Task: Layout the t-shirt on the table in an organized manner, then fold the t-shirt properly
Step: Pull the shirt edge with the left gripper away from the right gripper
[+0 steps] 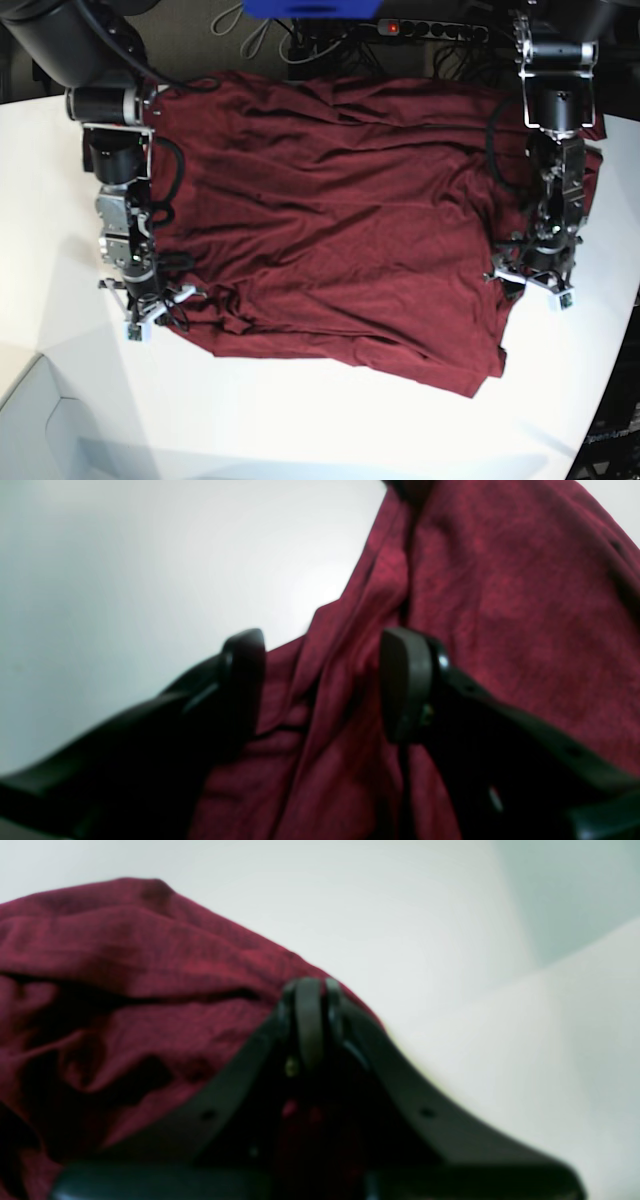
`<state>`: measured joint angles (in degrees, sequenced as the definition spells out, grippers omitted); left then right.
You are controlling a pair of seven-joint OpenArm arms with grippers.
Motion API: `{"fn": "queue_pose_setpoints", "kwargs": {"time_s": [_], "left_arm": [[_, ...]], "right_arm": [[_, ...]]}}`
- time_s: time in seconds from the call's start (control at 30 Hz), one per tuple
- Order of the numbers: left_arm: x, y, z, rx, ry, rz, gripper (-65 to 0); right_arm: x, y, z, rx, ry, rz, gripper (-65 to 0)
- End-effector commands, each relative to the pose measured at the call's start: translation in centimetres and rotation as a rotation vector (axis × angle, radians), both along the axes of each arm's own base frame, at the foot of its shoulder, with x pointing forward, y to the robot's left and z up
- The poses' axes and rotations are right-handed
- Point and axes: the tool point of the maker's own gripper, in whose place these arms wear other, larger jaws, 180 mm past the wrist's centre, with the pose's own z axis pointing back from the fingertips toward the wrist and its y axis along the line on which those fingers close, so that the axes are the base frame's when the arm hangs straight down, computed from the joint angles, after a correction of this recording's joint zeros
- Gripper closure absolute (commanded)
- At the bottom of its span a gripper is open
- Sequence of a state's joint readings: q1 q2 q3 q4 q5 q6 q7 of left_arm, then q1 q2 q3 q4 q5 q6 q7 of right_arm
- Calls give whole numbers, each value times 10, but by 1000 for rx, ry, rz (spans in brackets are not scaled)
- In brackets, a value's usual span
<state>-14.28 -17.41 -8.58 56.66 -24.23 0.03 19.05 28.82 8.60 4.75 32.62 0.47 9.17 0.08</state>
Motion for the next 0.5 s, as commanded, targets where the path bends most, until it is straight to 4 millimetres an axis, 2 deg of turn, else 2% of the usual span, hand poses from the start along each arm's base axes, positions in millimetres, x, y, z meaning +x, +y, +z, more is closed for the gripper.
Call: {"fn": "queue_pose_setpoints", "kwargs": {"time_s": [0.0,0.07,0.2,0.27,0.4,0.47], "left_arm": [[13,8,21,18,-63,9,-351],[13,7,21,16,-61,9,-324],[13,7,21,18,-66,9,-202],[13,7,21,18,-66,9,-164],[13,7,21,17,-64,10,-173],[10,8,13,13,-42,16,-172]], "right_arm": [[-8,1,-12,-1,81,11,-8],[-8,1,-12,-1,81,11,-8],[-8,0,-12,-2,81,10,-8],[-8,0,-12,-2,81,10,-8],[-8,0,-12,-2,81,10,-8],[-8,0,-12,-3,82,12,-8]]}}
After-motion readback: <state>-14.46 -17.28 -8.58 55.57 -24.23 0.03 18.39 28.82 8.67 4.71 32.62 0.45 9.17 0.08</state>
